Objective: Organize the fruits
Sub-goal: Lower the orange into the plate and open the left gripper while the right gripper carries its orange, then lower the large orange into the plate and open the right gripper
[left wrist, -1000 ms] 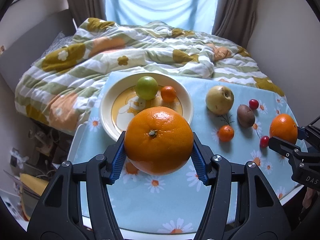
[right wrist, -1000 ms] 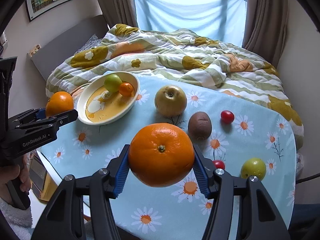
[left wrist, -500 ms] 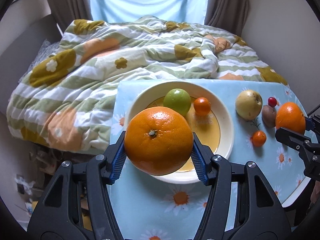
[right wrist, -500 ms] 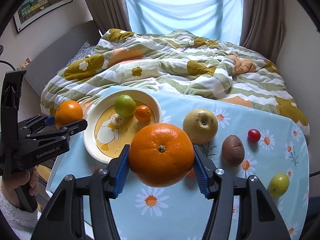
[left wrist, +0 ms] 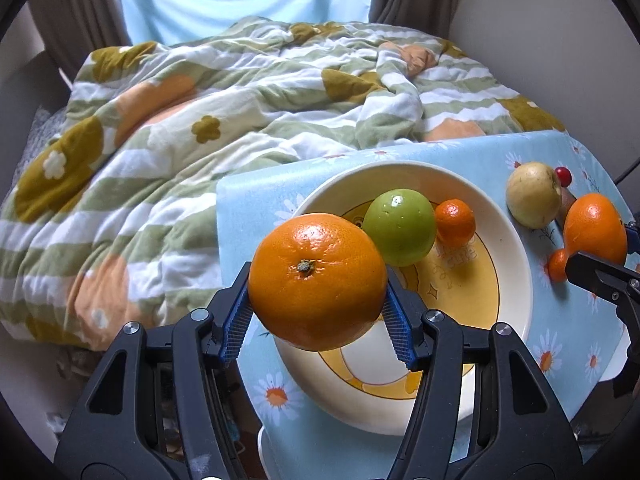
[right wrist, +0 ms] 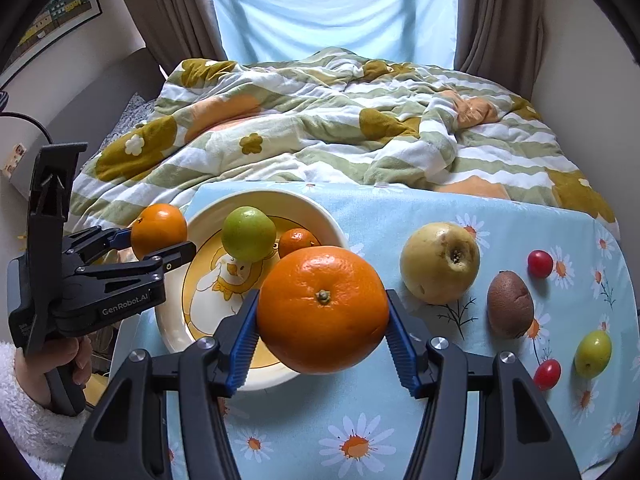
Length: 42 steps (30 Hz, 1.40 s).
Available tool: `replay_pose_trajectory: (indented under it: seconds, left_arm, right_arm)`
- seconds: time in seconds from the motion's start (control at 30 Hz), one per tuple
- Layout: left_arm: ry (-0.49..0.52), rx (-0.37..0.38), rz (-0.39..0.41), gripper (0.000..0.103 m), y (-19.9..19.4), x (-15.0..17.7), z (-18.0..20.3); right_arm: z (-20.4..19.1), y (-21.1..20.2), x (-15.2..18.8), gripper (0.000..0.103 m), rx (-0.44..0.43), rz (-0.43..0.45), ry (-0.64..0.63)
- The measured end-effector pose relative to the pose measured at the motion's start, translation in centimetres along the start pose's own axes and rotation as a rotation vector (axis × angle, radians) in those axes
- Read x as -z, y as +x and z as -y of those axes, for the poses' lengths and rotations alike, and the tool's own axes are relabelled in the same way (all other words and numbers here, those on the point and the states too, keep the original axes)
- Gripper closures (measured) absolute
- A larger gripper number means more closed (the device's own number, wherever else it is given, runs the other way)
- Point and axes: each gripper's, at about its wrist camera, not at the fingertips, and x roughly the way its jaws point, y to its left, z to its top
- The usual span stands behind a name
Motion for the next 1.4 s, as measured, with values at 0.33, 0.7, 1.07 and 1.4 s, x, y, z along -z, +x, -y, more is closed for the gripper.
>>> replay_pose_trajectory:
  seconds: [0.33, 0.7, 1.07, 1.4]
  left_arm:
    - [0.071, 0.022, -0.008, 0.015, 2.1, -0.6, 0.4]
    - [0.053, 0.02, 0.054, 0.0, -0.6, -0.4, 0.8]
    - [-0.071, -0.047, 0.037, 0.0, -3.9, 2.5, -0.3]
    - [-0.187, -0.089, 0.017, 0.0, -5.4, 5.6, -1.1]
  right_arm:
    - [0.5, 0.6, 0.5, 0.049, 0.052, -0.018, 0.073]
    - [1.1, -0.3, 0.9, 0.049, 0.044, -0.021, 0.06]
    - [0.2, -0.1, -0.2, 0.049, -0.023, -0.024, -0.055]
    - [-1.6, 2.6, -0.7, 0.049, -0.094, -0.057, -0.155]
